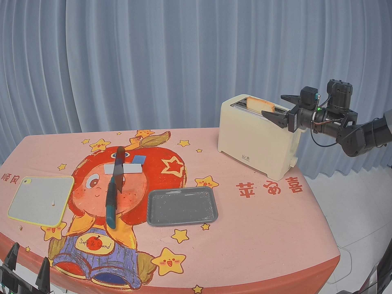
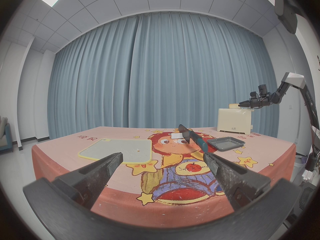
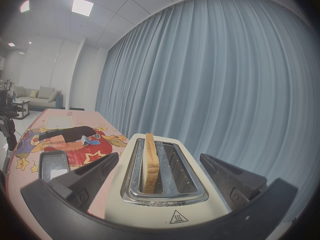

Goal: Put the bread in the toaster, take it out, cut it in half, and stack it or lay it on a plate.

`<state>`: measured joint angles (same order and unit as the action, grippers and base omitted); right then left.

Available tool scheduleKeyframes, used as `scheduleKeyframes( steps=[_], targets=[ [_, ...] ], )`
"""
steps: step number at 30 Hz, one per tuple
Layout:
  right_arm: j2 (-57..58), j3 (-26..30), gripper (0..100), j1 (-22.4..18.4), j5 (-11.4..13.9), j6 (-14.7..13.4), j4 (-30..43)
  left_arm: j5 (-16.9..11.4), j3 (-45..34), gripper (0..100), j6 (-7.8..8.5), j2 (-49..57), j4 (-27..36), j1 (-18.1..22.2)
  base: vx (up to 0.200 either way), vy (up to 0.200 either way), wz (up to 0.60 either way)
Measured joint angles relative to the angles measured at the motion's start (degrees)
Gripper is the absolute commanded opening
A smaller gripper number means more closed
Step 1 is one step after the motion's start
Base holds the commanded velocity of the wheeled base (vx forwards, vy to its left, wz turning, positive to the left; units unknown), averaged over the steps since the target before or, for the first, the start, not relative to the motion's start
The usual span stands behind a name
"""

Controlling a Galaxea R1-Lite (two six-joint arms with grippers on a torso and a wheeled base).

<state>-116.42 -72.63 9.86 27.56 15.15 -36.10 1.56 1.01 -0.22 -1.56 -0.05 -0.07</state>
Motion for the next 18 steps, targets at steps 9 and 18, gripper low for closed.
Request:
scheduleKeyframes(
  steps=[9,18],
  targets=[
    [-1.0,-3.8,100,0.7,0.0,0.0,4.3,0.0,0.0,100,0.0,0.0,0.0,0.0,0.0,0.0,0.0],
    [-1.7,-4.0,0,1.2,0.0,-0.1,4.5,0.0,0.0,100,0.0,0.0,0.0,0.0,0.0,0.0,0.0]
  ],
)
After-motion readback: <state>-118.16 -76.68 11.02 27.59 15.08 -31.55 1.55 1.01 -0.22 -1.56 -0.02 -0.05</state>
